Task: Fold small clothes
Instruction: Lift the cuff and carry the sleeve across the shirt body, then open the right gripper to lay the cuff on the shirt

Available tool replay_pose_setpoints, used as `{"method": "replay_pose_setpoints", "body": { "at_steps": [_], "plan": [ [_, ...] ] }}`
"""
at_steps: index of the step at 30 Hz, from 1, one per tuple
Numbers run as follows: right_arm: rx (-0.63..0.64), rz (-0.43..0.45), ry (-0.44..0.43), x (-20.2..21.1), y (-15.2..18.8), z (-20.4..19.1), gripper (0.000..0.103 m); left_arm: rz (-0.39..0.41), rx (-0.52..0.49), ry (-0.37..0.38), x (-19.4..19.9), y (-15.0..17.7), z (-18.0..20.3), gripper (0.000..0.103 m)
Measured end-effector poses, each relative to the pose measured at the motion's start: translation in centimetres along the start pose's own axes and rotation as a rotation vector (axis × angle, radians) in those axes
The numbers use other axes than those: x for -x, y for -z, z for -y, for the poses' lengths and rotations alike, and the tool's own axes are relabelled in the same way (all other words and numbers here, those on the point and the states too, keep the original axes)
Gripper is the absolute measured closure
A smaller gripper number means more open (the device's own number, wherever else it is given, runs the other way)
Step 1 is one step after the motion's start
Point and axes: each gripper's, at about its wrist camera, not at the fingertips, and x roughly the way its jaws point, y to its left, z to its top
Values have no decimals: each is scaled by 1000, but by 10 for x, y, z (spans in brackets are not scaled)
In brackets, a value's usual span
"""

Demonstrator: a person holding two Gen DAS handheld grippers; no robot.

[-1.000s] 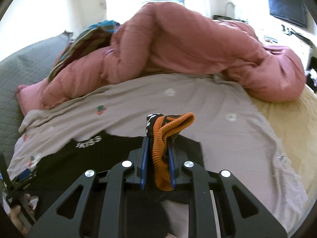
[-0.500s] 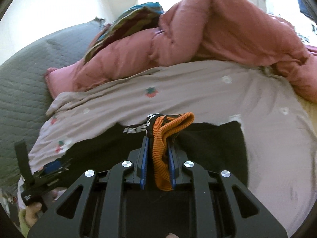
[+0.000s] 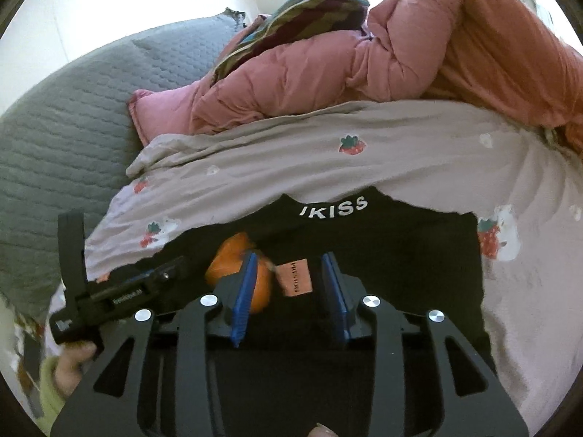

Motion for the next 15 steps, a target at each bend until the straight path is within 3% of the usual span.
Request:
{"method": "replay_pose_setpoints", "body": {
  "at_steps": [5, 8, 9, 12, 15],
  "plan": [
    [-4, -6, 31, -1, 3, 9, 57, -65, 22, 100, -8, 4, 1, 9],
    [-10, -7, 61, 0, 5, 19, 54, -108, 32, 119, -17, 10, 2, 11],
    [-18, -7, 70, 1, 6, 24, 52, -114, 27, 113, -19, 11, 2, 13],
    [-43, 0, 105, 4, 8, 38, 49, -137, 21, 104, -27, 16, 7, 32],
    [-70, 7, 130, 7, 9, 51, 49, -157, 16, 112, -35, 25, 13, 35]
  ]
}}
